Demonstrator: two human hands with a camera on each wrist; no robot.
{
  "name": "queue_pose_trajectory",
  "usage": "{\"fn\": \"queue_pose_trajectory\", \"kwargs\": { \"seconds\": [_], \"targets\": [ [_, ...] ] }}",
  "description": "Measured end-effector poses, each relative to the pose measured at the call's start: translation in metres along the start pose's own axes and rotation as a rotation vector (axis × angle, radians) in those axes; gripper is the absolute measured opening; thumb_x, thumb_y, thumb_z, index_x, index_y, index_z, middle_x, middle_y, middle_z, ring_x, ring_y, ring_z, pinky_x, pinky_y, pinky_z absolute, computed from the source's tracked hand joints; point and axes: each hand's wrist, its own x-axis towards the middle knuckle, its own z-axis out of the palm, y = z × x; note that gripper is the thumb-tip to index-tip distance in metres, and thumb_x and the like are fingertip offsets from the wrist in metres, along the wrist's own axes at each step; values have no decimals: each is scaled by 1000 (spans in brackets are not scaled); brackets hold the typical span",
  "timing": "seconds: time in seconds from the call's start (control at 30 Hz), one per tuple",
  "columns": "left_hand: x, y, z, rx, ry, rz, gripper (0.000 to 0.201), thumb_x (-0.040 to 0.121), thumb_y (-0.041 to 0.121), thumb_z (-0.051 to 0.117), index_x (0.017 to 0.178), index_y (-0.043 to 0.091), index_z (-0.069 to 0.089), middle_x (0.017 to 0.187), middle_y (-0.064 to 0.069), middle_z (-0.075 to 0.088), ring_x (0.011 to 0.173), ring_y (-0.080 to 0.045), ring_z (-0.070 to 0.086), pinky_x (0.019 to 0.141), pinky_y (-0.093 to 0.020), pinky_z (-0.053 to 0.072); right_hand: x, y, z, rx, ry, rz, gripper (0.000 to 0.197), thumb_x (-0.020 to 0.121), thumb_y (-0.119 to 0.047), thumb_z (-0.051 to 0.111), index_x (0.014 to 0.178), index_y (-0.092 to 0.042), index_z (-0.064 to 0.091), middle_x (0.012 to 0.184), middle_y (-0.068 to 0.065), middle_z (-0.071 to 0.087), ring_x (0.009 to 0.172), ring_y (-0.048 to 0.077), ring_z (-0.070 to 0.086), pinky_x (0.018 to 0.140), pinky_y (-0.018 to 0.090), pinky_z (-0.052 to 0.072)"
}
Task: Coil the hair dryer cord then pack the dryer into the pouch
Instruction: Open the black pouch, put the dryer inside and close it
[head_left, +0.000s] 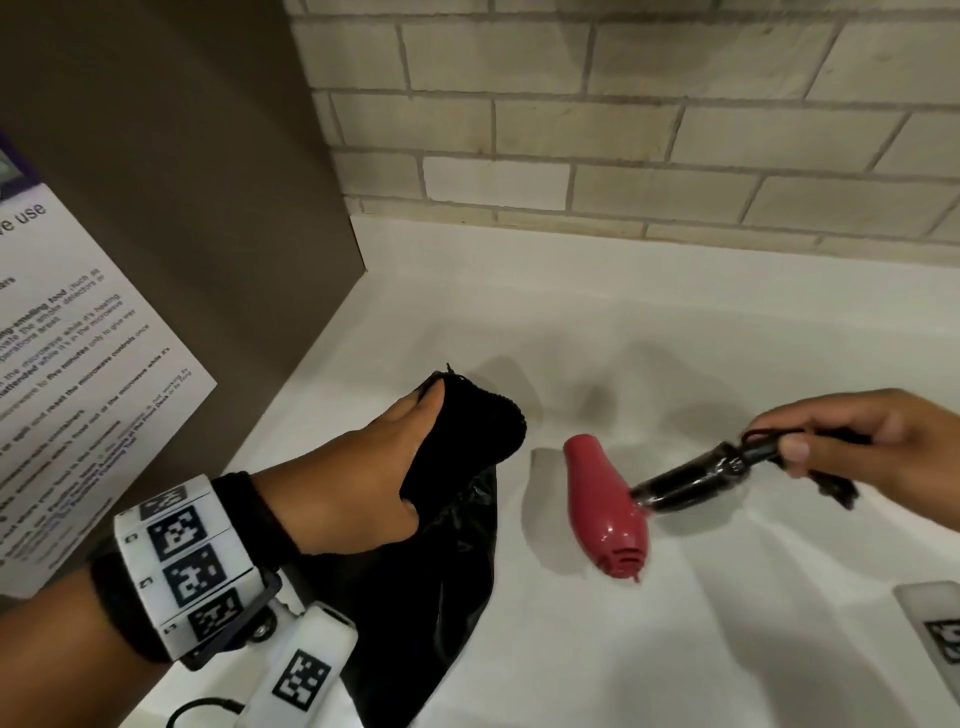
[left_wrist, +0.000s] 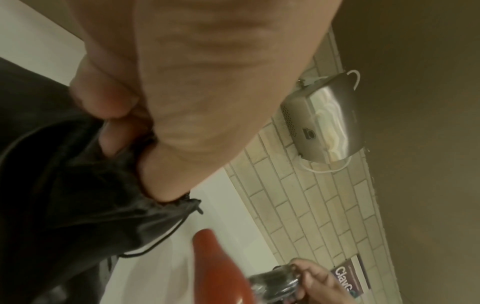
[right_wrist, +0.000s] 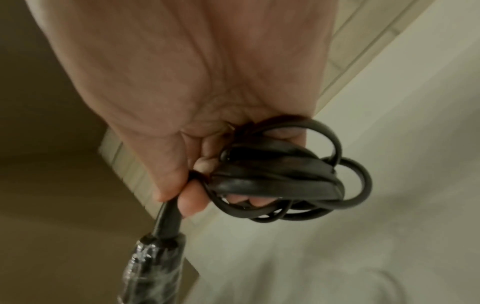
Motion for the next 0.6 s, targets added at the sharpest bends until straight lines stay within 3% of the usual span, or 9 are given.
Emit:
{"fn": "queue_pose_trajectory", "kwargs": {
  "seconds": [0.07, 0.13, 0.17, 0.23, 0.3, 0.4, 0.47, 0.53, 0.6],
  "targets": [
    [-2, 2, 2, -3, -3, 18, 114, 83, 14, 64, 155, 40, -21, 165, 27, -6, 118, -13, 58, 70, -2, 42, -8, -5, -10, 86, 85, -30, 26, 81, -19, 62, 89, -33, 82, 63, 13, 65, 54, 22, 58, 46, 30, 50],
    [-4, 7, 4, -1, -3, 33, 113, 84, 14, 63, 156, 38, -20, 166, 26, -10, 138, -14, 42, 77, 3, 35, -14, -15, -13, 137, 129, -64, 30, 80, -18, 58, 93, -31, 82, 62, 12, 64, 60, 24, 62, 49, 33, 55],
    [-4, 10, 5, 4, -3, 43, 112, 84, 15, 63, 156, 39, -20, 166, 26, -11, 141, -12, 39, 85, 0, 35, -16, -21, -12, 190, 129, -84, 30, 81, -19, 57, 95, -29, 81, 62, 11, 64, 62, 25, 63, 51, 41, 56],
    [-4, 16, 4, 15, 4, 68, 114, 83, 18, 65, 154, 42, -21, 165, 26, -14, 136, -10, 47, 99, -15, 42, -13, -33, -6, 273, 150, -106, 28, 81, -20, 58, 97, -23, 81, 62, 8, 63, 63, 24, 62, 54, 53, 53],
    [-4, 21, 2, 7, 20, 94, 117, 81, 19, 67, 154, 43, -21, 165, 26, -14, 132, -10, 51, 104, -22, 45, -9, -44, 2, 359, 132, -97, 26, 76, -28, 65, 95, -21, 81, 61, 5, 62, 61, 21, 60, 56, 44, 55],
    [-3, 23, -1, -53, 46, 147, 121, 80, 18, 71, 154, 40, -23, 166, 25, -11, 145, -3, 31, 109, -16, 35, -3, -56, 19, 447, -3, -26, 54, 55, -47, 87, 98, -15, 80, 64, 4, 62, 60, 17, 60, 56, 26, 53],
    [-3, 20, -3, -78, 48, 161, 127, 79, 16, 74, 154, 38, -26, 167, 23, -10, 150, -1, 18, 116, -18, 30, 1, -56, 29, 500, -83, 46, 74, 44, -55, 92, 102, -11, 79, 65, 5, 61, 59, 20, 58, 56, 25, 51],
    [-6, 19, -5, -81, 37, 158, 130, 79, 14, 78, 152, 37, -28, 166, 24, -12, 151, 3, 11, 114, -9, 24, 4, -53, 40, 543, -145, 113, 75, 45, -52, 93, 104, -8, 78, 66, 6, 59, 58, 23, 56, 55, 27, 49],
    [-10, 20, -7, -68, 6, 147, 131, 80, 14, 78, 150, 40, -30, 163, 28, -16, 145, 6, 23, 104, -3, 31, 8, -49, 51, 573, -163, 169, 64, 54, -41, 91, 105, -5, 77, 68, 7, 57, 58, 22, 56, 54, 27, 49]
  ]
}}
